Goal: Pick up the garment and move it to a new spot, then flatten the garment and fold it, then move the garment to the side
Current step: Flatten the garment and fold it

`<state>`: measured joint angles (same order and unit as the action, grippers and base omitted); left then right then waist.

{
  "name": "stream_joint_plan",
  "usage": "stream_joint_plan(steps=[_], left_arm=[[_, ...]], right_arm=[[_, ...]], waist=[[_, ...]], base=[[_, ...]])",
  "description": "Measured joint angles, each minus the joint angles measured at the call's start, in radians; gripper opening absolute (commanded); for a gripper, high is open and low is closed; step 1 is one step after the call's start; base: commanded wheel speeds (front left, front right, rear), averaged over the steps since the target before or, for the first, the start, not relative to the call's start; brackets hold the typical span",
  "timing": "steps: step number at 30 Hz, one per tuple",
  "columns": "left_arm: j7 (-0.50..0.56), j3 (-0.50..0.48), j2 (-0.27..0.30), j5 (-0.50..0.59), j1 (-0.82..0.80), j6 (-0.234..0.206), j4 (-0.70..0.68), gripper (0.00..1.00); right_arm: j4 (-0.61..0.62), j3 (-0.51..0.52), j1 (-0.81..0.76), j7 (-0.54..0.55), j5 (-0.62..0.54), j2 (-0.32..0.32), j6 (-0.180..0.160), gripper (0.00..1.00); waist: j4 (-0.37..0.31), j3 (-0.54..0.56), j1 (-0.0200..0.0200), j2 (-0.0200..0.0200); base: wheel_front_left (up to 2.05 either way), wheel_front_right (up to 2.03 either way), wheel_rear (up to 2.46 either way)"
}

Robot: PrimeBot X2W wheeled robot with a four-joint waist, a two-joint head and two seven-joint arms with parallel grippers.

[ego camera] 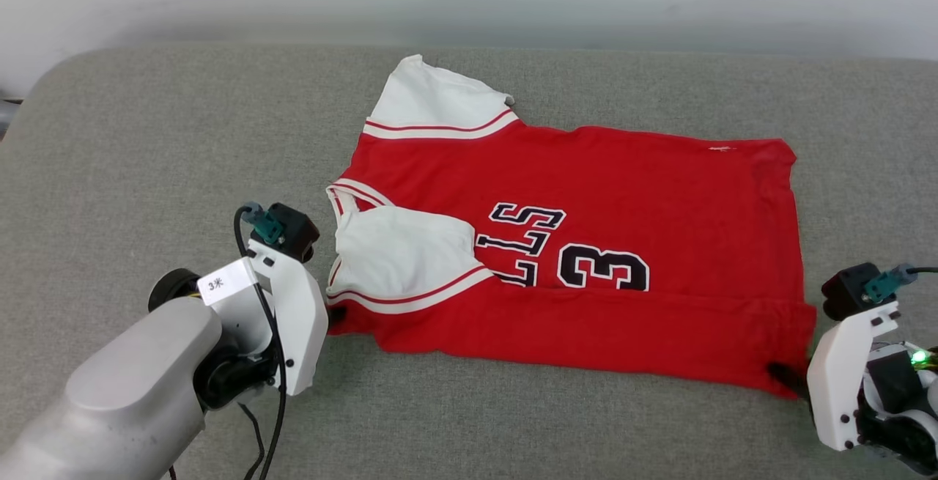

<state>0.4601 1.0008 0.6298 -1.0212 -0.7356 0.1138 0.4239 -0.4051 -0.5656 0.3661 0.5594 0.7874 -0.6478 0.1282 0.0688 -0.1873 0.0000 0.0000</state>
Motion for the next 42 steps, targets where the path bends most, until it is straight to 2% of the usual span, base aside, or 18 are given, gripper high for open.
stream_joint_plan(steps=[5, 10, 19, 27, 33, 42], left_arm=[[-0.014, -0.001, 0.010, -0.013, 0.022, 0.000, 0.002, 0.00], [-0.032, -0.008, 0.043, -0.022, 0.057, -0.005, -0.026, 0.00], [-0.049, -0.018, 0.126, -0.054, 0.159, -0.057, -0.149, 0.00], [-0.055, -0.009, 0.188, -0.085, 0.270, -0.120, -0.265, 0.00], [-0.064, -0.001, 0.196, -0.104, 0.329, -0.147, -0.290, 0.00], [-0.104, 0.003, 0.138, -0.117, 0.344, -0.139, -0.193, 0.00]], right_arm=[[0.008, -0.020, 0.002, -0.062, 0.036, -0.005, 0.003, 0.00], [0.049, -0.021, -0.013, -0.107, 0.053, -0.041, 0.003, 0.00], [0.161, 0.026, -0.119, -0.131, 0.076, -0.109, 0.003, 0.00], [0.234, 0.092, -0.250, -0.096, 0.072, -0.124, 0.003, 0.00], [0.247, 0.143, -0.329, -0.058, 0.068, -0.099, 0.003, 0.00], [0.178, 0.151, -0.343, -0.053, 0.038, -0.024, 0.003, 0.00]], waist=[[-0.005, 0.032, 0.0001, 0.0001], [-0.012, 0.076, 0.0001, 0.0001], [-0.014, 0.134, 0.0000, 0.0001], [-0.005, 0.156, 0.0000, 0.0001], [0.000, 0.150, 0.0000, 0.0001], [0.000, 0.124, 0.0000, 0.0001]], base=[[0.00, 0.00, 0.00], [0.00, 0.00, 0.00], [0.00, 0.00, 0.00], [0.00, 0.00, 0.00], [0.00, 0.00, 0.00], [0.00, 0.00, 0.00]])
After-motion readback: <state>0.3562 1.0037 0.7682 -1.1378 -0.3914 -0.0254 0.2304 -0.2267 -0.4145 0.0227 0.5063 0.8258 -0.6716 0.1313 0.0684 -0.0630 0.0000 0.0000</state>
